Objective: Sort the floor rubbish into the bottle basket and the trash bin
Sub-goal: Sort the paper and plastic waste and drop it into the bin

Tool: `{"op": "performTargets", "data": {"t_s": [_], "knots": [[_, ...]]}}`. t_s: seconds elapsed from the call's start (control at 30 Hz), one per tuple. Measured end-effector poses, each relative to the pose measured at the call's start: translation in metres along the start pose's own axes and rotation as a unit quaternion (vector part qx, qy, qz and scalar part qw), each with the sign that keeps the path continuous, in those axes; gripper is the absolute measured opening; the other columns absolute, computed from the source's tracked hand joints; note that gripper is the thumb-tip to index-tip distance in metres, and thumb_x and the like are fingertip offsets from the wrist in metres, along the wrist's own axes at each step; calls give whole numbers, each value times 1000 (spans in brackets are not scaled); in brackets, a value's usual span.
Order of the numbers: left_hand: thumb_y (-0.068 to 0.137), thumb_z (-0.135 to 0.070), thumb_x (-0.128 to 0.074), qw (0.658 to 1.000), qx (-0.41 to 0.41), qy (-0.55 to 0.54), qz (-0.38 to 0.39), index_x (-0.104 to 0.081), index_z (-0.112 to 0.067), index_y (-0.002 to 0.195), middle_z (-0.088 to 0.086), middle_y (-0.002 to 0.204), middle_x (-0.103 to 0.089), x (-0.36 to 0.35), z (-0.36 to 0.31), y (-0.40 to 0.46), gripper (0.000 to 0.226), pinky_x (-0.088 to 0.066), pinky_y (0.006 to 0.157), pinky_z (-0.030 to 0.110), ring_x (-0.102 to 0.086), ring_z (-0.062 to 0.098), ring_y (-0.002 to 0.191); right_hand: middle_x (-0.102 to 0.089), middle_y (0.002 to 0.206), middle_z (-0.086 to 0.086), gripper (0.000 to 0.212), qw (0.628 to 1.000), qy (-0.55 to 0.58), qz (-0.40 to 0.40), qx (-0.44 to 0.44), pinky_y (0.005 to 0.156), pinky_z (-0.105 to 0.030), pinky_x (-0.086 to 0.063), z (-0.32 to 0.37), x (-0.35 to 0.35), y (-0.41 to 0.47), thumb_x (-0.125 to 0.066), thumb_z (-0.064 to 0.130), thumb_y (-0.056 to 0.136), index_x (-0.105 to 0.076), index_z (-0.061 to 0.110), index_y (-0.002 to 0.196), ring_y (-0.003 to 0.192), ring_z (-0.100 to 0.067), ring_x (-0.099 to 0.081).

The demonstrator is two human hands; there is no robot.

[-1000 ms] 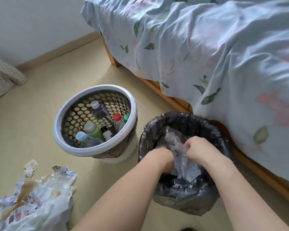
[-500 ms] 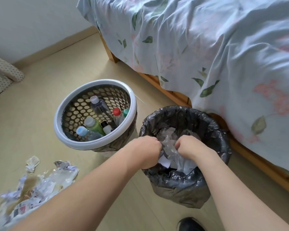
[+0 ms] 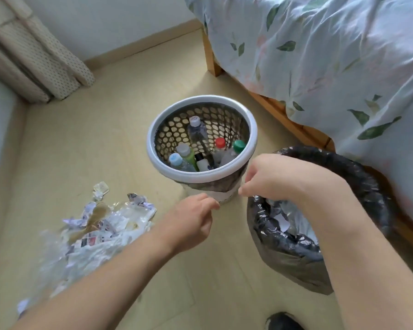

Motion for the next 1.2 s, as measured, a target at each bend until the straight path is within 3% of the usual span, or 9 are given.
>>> {"op": "performTargets", "data": {"t_s": [0.17,0.4,0.53,0.6,0.7,0.8,0.97,1.07,1.2], "knots": [[96,-20,-43,990,139,-18,23,-60,-19,122,-2,119,-58,-15,74,-80,31,-42,93,27,-56,16,110,-67,110,-3,31,993,-44,80,71,87,-37,-55,80,-88,28,-61,29,85,-67,14,112,101,-22,-64],[95,-18,-44,931,355,-84,4,-64,-14,103,3,103,-64,-45,180,-194,23,-49,83,35,-61,24,98,-61,117,-7,34,984,-58,96,140,88,-37,-53,179,-208,73,-50,17,87,-58,12,120,105,-27,-60],[95,-19,-47,897,423,-129,-15,-64,-15,102,2,103,-66,-72,213,-242,19,-42,72,29,-59,20,91,-57,125,-10,35,975,-73,149,147,91,-33,-49,217,-271,86,-46,19,92,-54,11,125,111,-29,-57],[93,-21,-49,891,434,-129,-37,-62,-17,107,1,105,-62,-88,223,-261,18,-43,75,30,-56,20,92,-54,125,-11,34,979,-43,155,126,89,-32,-47,225,-301,93,-46,24,95,-52,9,125,112,-29,-56],[90,-28,-54,886,444,-110,-76,-57,-20,111,0,110,-56,-109,229,-279,23,-47,84,34,-55,23,101,-47,120,-12,36,992,40,54,105,86,-36,-45,224,-328,105,-54,27,92,-45,6,120,106,-33,-53],[88,-26,-57,877,450,-112,-128,-52,-18,103,0,102,-54,-118,235,-282,18,-47,77,36,-55,24,93,-44,119,-18,43,980,86,-85,161,87,-40,-44,227,-331,109,-54,10,82,-47,-3,122,108,-38,-45],[86,-21,-61,851,444,-97,-261,-55,-13,108,4,108,-54,-101,247,-262,25,-45,87,37,-52,24,99,-34,130,-13,66,958,45,-156,236,101,-37,-39,237,-319,117,-62,16,78,-41,11,139,116,-32,-37],[87,-30,-60,862,448,-68,-229,-55,-22,123,2,123,-48,-89,256,-251,38,-40,97,37,-45,26,112,-32,135,-5,58,952,-98,-134,259,104,-35,-32,252,-312,123,-56,37,88,-38,24,141,119,-29,-34],[92,-40,-53,885,444,-13,-143,-58,-29,119,-4,129,-43,-83,270,-246,30,-33,101,35,-37,22,120,-52,115,-1,29,932,-169,-165,275,88,-33,-40,260,-306,134,-48,36,96,-64,21,114,102,-27,-46]]}}
Point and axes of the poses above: each hand's wrist, its own y-axis towards the middle knuckle, its own x-axis out of the back of the hand, z = x × y, the point moved 2 cm from there along y, towards the middle knuckle
